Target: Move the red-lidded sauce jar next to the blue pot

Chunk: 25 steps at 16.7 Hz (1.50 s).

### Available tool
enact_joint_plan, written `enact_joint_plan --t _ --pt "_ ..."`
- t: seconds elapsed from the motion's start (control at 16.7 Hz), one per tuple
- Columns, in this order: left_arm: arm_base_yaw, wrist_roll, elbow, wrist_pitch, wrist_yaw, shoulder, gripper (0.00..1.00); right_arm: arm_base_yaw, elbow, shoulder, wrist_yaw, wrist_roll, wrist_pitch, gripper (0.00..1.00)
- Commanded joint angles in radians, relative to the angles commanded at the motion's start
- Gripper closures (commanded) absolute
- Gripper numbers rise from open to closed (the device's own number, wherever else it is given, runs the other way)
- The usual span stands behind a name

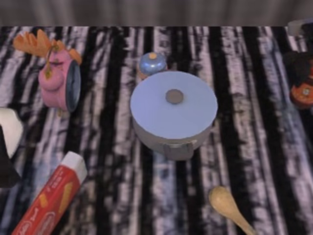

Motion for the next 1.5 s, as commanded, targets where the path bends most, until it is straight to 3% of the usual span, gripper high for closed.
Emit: enact_joint_plan --t 0.36,0.78,1.32,1.5 --pt "0.000 0.000 0.000 0.000 0.000 0.000 0.00 0.012 -0.271 -0.308 -0.003 0.002 -0.031 1.00" --pt "0.000 0.000 0.000 0.000 0.000 0.000 0.00 0.015 -0.290 -0.324 -0.005 0.019 -0.032 1.00" --pt "0.000 0.000 0.000 0.000 0.000 0.000 0.00 0.208 -0.216 -0.177 -0.020 0.412 0.045 1.00" --pt "0.000 0.000 0.000 0.000 0.000 0.000 0.00 0.249 -0.207 -0.148 -0.024 0.486 0.063 1.00"
